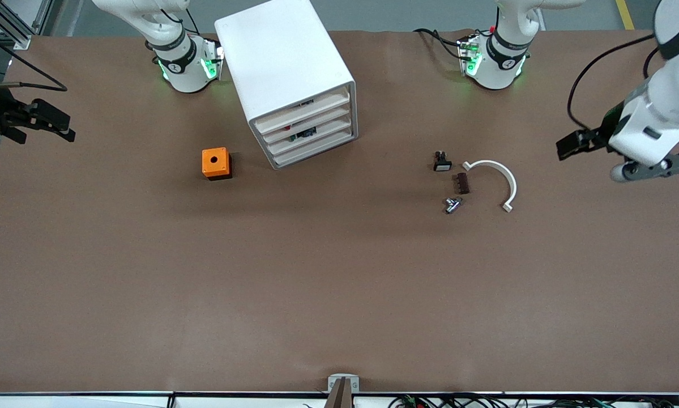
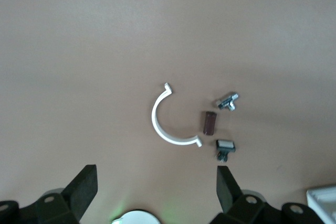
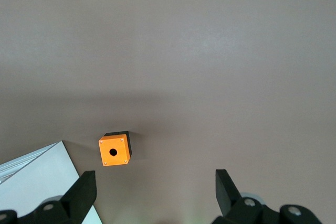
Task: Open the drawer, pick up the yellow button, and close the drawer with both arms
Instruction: 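Move the left gripper to the handle of the white cabinet drawer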
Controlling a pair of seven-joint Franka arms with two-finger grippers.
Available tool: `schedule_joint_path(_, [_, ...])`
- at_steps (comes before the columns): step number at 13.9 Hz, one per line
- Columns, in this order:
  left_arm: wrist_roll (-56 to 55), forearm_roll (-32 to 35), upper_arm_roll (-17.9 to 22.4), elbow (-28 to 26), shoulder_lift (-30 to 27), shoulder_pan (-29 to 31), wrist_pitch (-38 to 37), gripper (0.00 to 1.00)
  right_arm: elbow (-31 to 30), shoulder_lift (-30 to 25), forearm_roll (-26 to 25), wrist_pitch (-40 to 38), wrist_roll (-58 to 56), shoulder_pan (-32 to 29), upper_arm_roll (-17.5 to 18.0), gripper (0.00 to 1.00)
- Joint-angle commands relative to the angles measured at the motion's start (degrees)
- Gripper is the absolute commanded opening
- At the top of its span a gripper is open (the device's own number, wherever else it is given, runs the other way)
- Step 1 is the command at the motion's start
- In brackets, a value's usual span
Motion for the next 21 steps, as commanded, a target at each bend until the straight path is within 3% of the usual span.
schedule_joint_path(1, [-8.06,-1.24,-0.43,2.07,5.07,-2.20,2.54,1.00,1.08,0.44,-0.24,-0.67,-0.05,-0.26,0.13,1.00])
schedule_joint_path(7, [-34.33,-12.21,-0.52,2.42,14.91,-7.12,8.09,1.00,1.09,1.23,0.38,-0.94,-0.05,-0.35,0.04,1.00])
schedule_joint_path(15, [-79.07,-19.16,-0.86,9.00,27.31,-15.56,8.53,1.00,1.88,1.23,0.29,-0.94,-0.23,-0.35,0.13,1.00])
schedule_joint_path(21, [-93.16,-44.55,-1.04,9.01,31.89,-18.11,8.53,1.00,1.88,1.58,-0.41,0.38,-0.84,-0.87,0.13,1.00])
